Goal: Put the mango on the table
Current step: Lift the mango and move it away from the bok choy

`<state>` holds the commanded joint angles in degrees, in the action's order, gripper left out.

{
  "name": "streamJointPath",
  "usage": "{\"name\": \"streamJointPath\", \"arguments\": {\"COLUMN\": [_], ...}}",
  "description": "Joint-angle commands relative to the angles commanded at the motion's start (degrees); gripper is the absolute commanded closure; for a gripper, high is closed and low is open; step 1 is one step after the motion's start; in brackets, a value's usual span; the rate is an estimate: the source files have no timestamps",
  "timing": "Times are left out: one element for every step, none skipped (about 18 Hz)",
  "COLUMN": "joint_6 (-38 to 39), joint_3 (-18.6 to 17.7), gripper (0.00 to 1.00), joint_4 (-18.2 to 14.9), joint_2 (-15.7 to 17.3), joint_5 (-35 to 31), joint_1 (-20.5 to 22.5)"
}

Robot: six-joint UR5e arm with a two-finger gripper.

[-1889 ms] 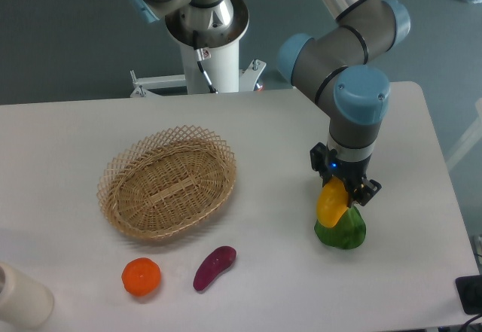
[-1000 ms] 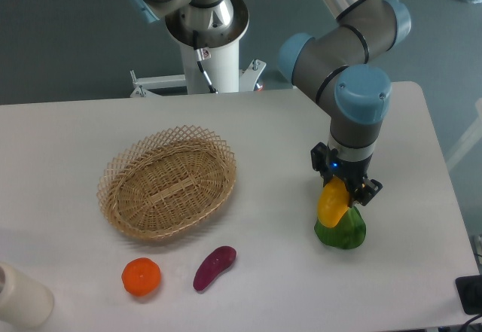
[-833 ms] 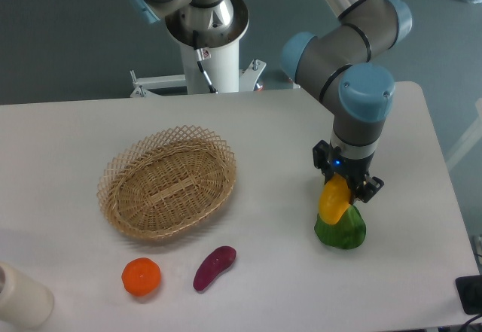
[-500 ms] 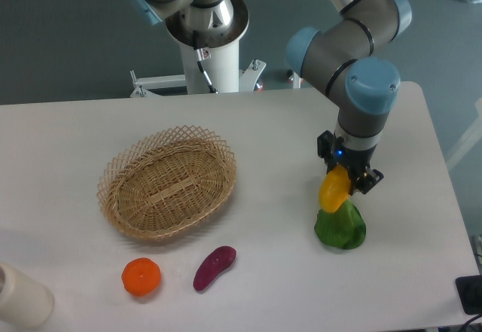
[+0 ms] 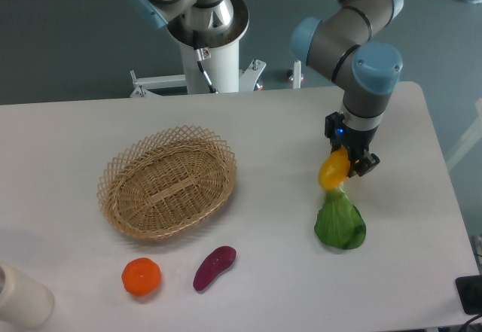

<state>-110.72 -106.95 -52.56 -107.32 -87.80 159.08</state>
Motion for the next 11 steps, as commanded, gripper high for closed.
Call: {"name": "streamJointPath", "arguments": {"joint_6": [-1.76, -3.26, -4.31, -4.67, -4.68, -4.68, -4.68, -4.59, -4.68, -4.68, -4.68], "joint_3": [-1.14, -2.11, -2.82, -3.52, -4.31, -5.1, -5.55, -5.81, -5.9, -5.99, -6.42], "gripper": [0.61, 0.61, 0.61, 0.61, 0.59, 0.56, 0.54, 0.53, 0.49, 0.46, 0.43], "joint_4": [0.09, 0.09, 0.09, 0.09, 0.09, 0.17, 0.18, 0.18, 0.26, 0.26, 0.26], "joint_2": [0.79, 1.32, 1.85, 2.29, 2.64, 3.16, 3.34, 3.52, 3.52, 3.61, 3.7], "joint_5": [0.0, 0.0, 0.0, 0.0, -0.09, -0.09, -0.09, -0.26, -0.35, -0.44, -0.53], "joint_1": [0.44, 0.88, 0.97, 0.97, 0.8, 0.62, 0.53, 0.53, 0.36, 0.18, 0.27]}}
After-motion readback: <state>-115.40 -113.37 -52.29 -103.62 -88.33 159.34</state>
